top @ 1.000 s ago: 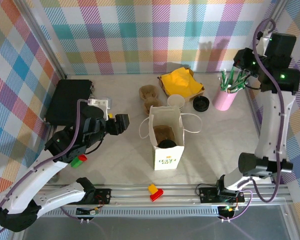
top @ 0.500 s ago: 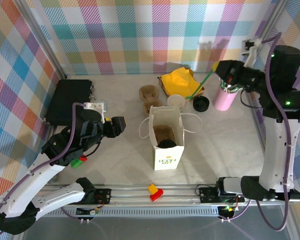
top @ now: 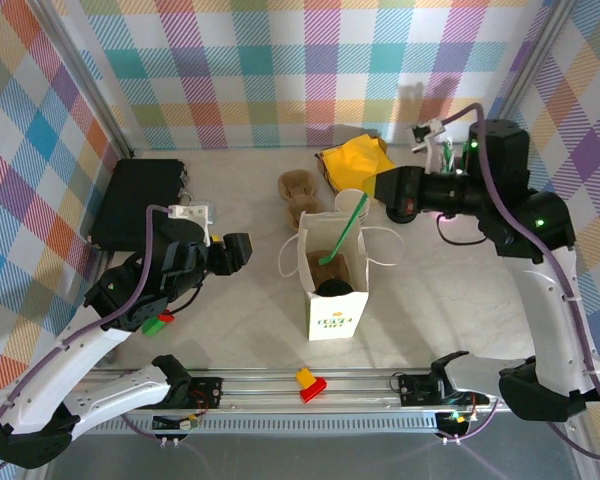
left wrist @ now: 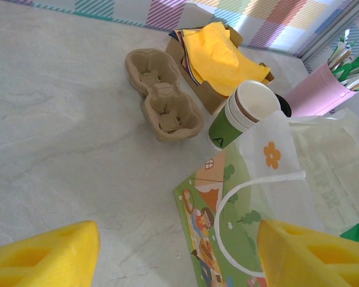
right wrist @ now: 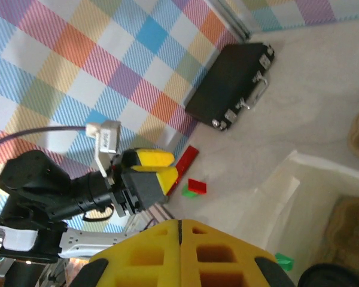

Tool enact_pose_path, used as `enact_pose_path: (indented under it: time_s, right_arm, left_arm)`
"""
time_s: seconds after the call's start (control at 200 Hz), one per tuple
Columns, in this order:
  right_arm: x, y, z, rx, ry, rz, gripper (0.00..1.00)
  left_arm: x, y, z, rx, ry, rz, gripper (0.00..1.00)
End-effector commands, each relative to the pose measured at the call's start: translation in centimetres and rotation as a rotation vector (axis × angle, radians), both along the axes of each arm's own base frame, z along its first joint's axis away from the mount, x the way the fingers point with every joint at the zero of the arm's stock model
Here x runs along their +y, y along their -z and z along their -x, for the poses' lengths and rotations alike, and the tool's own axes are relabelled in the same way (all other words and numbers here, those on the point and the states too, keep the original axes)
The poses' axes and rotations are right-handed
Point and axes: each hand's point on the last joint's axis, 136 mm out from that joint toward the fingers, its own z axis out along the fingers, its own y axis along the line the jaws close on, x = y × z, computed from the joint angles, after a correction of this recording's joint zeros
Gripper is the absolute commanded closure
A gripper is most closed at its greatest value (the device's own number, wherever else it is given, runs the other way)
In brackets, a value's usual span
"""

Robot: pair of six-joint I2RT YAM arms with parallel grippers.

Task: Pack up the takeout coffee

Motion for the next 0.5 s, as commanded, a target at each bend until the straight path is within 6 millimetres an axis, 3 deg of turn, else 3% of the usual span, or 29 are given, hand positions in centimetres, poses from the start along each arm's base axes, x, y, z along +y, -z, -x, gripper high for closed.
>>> enact_pose_path:
  time_s: [0.0, 0.29, 0.495]
  right_arm:
    - [0.4, 1.7, 0.6, 0.035, 0.007, 0.032, 1.00]
    - [3.3, 5.7, 2.1, 0.116, -0.072, 0.091, 1.00]
    - [4.8, 6.4, 1.3, 0.102, -0.075, 0.103, 1.00]
  left_arm:
    - [0.3, 0.8, -0.2, 0.019, -0.019, -0.009, 0.30]
    - [0.1, 1.2, -0.3, 0.029, -0.014, -0.014, 0.30]
    - [0.1, 1.3, -0.2, 0.029, -0.015, -0.012, 0.30]
